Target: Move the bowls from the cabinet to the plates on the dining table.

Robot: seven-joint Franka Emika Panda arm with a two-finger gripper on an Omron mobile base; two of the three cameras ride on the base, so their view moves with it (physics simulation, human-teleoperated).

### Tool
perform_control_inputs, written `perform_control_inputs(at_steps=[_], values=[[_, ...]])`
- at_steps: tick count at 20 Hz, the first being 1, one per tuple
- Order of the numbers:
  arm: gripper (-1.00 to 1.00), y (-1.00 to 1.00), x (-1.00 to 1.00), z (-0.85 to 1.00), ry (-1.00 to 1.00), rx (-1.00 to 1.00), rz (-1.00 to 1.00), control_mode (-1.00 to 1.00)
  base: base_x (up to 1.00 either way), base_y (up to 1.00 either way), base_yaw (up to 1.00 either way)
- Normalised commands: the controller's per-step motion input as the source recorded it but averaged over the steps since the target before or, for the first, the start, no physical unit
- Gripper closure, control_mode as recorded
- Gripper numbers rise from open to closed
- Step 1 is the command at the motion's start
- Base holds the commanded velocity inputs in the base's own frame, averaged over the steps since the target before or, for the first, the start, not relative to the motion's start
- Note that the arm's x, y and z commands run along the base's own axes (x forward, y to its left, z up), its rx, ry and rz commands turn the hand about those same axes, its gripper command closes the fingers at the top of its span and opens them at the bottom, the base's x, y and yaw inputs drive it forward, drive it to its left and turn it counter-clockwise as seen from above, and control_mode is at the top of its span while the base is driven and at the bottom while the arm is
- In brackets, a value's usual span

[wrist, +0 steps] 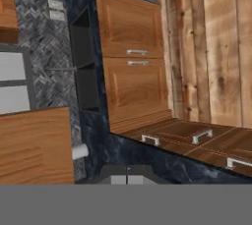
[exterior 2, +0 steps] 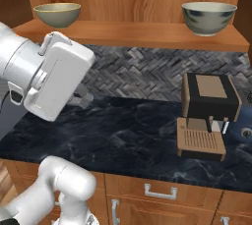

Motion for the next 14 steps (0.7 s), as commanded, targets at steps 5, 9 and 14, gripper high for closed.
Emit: perform_control_inputs(at_steps=[5,9,14], values=[[1.0,0.0,0.55,0.25,-0.08,0.13,-0.01,-1.0,0.0,0.0,0.0],[1.0,0.0,0.48,0.05,-0.09,0.11,0.0,-1.0,0.0,0.0,0.0],[1.0,0.05,0.37,0.0,-0.11,0.03,0.0,-1.0,0.0,0.0,0.0]])
